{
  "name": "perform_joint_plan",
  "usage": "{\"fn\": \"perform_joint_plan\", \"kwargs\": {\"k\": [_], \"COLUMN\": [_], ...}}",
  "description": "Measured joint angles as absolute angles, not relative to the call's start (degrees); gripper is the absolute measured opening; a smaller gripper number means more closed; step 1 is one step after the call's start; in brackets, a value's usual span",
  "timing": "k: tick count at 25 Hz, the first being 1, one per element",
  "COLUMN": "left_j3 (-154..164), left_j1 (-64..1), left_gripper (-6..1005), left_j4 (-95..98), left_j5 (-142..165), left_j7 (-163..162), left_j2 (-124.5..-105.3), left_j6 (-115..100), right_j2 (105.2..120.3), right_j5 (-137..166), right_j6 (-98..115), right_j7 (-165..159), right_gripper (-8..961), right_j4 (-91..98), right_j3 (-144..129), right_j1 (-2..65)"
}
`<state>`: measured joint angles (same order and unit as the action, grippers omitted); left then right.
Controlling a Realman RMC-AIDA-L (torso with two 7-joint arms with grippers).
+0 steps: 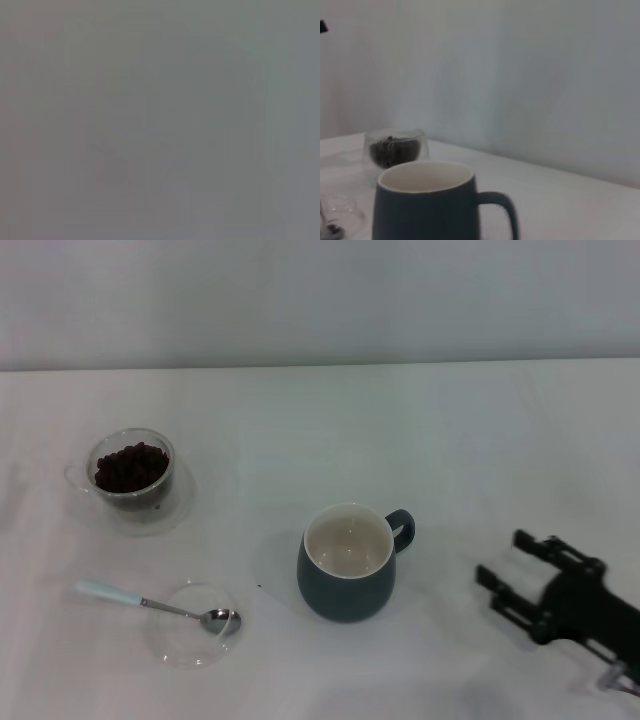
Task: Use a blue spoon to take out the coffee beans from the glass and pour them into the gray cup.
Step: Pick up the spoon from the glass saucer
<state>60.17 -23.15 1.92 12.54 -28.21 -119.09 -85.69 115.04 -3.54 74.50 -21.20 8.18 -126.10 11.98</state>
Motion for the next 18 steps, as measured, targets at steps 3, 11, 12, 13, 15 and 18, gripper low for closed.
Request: {"fn": "perform_joint_plan", "kwargs": {"k": [3, 11, 12, 13, 15, 18], "left_j3": [60.14, 60.39, 60.41, 60.43, 60.48, 60.58], "left_j1": [-23.22, -21.70, -21.28, -20.51, -18.97, -17.12], "left_gripper": [861, 860, 860, 860, 860, 860], "left_j4": [1.95, 1.49, 1.40, 1.29, 1.29, 1.04], "left_j5": [11.95, 11.91, 11.93, 11.95, 12.08, 12.62], "left_j7": [-28.21, -30.10, -30.75, -31.85, -34.05, -37.89], "left_j2": [-119.09, -119.52, -119.56, -119.61, -119.66, -119.70], "left_j6": [-85.38, -87.15, -87.85, -88.88, -90.61, -92.46], "right_j2": [115.02, 114.93, 114.90, 114.85, 114.81, 114.79], "right_j5": [-3.55, -3.54, -3.53, -3.54, -3.52, -3.51], "right_j6": [80.52, 93.50, 93.99, 94.45, 94.76, 94.82], "right_j7": [-21.24, -18.99, -18.62, -18.26, -17.86, -17.68], "right_gripper": [687, 686, 686, 686, 685, 685], "right_j4": [5.00, 1.12, 1.19, 1.38, 1.62, 1.70], "right_j3": [-123.15, -110.78, -109.71, -108.57, -106.80, -104.35], "right_j1": [10.77, 9.97, 10.15, 10.44, 11.39, 13.20]}}
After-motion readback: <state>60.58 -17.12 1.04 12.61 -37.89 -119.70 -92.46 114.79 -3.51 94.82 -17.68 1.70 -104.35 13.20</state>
